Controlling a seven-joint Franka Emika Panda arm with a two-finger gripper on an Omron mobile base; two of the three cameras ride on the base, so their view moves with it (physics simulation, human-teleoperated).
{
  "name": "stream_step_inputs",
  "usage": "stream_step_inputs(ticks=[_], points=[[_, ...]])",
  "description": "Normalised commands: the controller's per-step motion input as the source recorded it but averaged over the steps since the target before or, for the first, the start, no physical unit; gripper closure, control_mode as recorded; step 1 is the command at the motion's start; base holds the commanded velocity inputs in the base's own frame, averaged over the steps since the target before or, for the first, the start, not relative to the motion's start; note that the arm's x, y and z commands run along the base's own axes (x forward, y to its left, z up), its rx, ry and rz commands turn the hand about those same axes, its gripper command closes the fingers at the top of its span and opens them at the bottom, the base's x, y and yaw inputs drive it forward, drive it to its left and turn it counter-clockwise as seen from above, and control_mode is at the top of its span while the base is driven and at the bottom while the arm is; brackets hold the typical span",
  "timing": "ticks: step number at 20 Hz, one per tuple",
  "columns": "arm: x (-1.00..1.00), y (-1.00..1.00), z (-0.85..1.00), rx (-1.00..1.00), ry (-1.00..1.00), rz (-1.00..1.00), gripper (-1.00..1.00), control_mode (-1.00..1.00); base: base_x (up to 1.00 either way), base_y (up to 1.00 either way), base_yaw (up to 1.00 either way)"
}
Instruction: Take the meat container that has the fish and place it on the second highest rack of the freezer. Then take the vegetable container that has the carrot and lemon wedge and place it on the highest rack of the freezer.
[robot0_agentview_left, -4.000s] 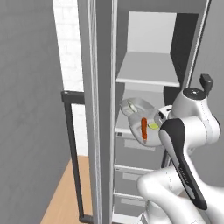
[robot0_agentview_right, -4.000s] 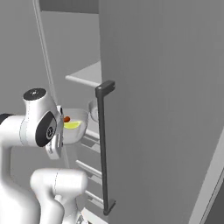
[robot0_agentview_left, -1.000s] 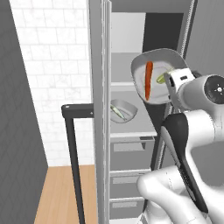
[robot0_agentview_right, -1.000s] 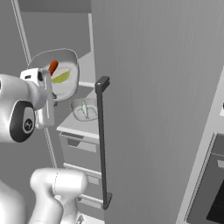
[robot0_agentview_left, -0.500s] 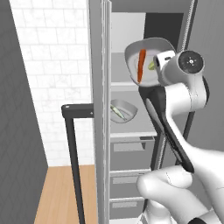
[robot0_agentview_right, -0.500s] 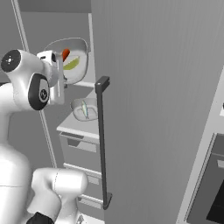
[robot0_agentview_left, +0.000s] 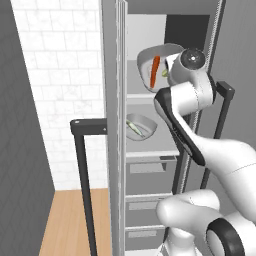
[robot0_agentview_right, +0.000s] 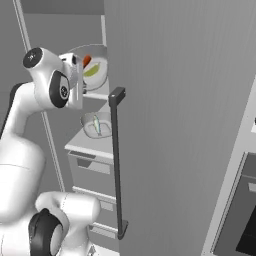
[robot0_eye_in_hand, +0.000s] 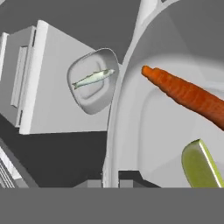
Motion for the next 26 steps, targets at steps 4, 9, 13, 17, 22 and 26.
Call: stream_step_inputs(ticks=[4, 9, 13, 17, 22, 26], points=[[0.63, 0.0, -0.25, 0.0, 0.0, -0.01, 1.0, -1.0, 0.0, 0.0, 0.0], [0.34, 0.0, -0.49, 0.0, 0.01, 0.0, 1.0, -1.0, 0.0, 0.0, 0.0], [0.65, 0.0, -0.03, 0.0, 0.0, -0.01, 1.0, -1.0, 0.0, 0.0, 0.0], [0.74, -0.03, 0.0, 0.0, 0.0, -0.02, 1.0, -1.0, 0.0, 0.0, 0.0], [0.75, -0.13, -0.03, 0.01, 0.0, -0.03, 1.0, -1.0, 0.0, 0.0, 0.0], [0.51, -0.11, -0.41, 0.0, 0.0, 0.0, 1.0, -1.0, 0.0, 0.0, 0.0]])
